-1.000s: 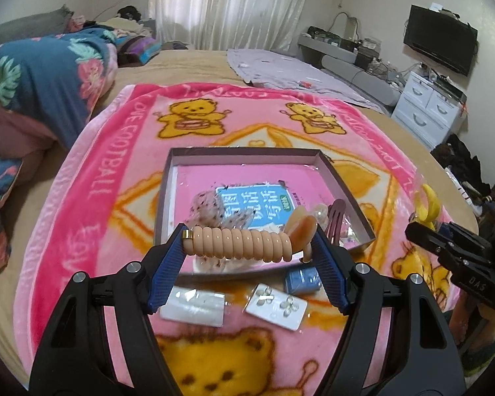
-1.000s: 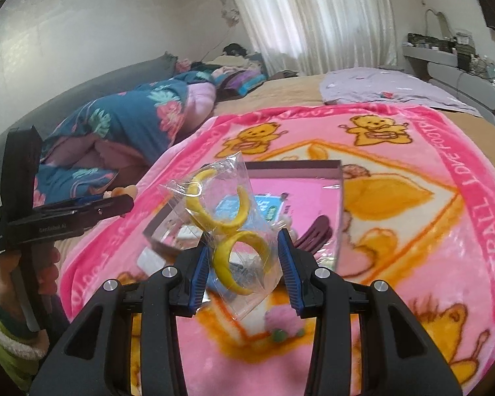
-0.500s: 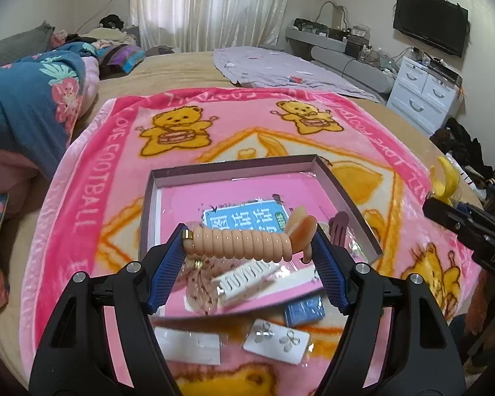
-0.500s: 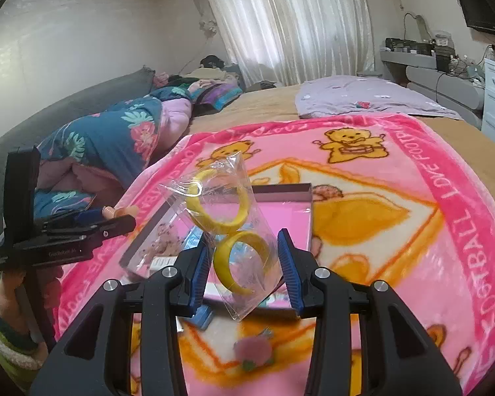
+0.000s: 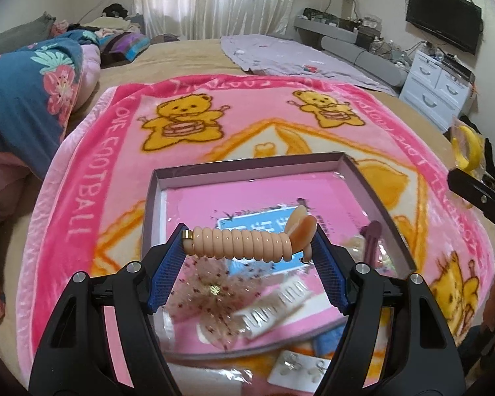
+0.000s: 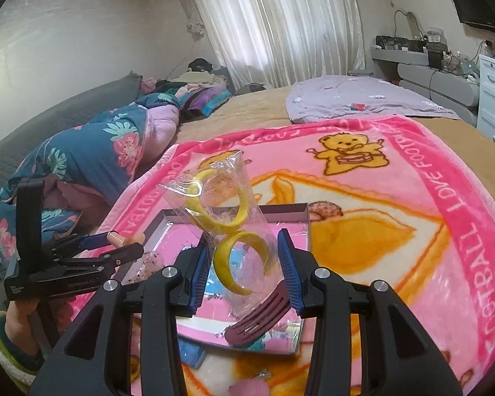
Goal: Organize jewelry
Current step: 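Open the left tool to drop the hair tie while the right tool releases the bangles into the box, then withdraw both tools from the box toward the remaining items on the blanket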
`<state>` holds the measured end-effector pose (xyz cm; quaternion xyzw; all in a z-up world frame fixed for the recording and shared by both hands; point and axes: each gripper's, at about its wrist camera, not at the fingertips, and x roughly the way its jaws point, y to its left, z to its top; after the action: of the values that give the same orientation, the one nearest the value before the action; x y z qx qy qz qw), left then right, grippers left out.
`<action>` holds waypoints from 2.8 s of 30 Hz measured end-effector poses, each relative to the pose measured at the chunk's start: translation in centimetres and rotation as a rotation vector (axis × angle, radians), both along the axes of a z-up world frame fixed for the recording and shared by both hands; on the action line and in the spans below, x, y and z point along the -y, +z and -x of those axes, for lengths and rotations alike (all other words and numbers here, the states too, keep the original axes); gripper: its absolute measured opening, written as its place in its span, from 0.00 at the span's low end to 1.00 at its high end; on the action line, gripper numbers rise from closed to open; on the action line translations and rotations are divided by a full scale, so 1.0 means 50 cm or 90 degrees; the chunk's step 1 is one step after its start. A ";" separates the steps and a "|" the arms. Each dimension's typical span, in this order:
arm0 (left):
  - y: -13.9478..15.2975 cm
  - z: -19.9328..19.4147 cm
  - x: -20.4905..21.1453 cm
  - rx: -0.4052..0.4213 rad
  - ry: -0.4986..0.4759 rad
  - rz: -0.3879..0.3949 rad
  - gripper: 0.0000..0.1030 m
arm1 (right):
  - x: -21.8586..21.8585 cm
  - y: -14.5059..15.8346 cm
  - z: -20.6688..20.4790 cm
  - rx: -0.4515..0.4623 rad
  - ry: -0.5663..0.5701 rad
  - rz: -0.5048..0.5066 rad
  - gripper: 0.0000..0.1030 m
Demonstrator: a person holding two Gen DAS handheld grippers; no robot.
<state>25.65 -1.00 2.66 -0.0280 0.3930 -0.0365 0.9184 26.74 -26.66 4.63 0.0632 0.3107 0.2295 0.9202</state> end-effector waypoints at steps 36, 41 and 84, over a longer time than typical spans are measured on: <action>-0.120 -0.063 -0.028 -0.068 0.019 -0.019 0.79 | -0.058 -0.168 -0.027 -0.131 0.000 0.119 0.37; -0.100 -0.052 -0.031 -0.065 0.022 -0.005 0.82 | -0.059 -0.173 -0.028 -0.138 -0.002 0.120 0.39; 0.142 0.184 -0.046 0.076 0.031 0.077 0.91 | 0.021 0.025 0.172 0.047 -0.019 0.011 0.85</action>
<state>16.45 1.31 9.76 -0.0908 0.3341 -0.0393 0.9373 18.15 -27.72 5.87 0.0516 0.2771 0.2154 0.9350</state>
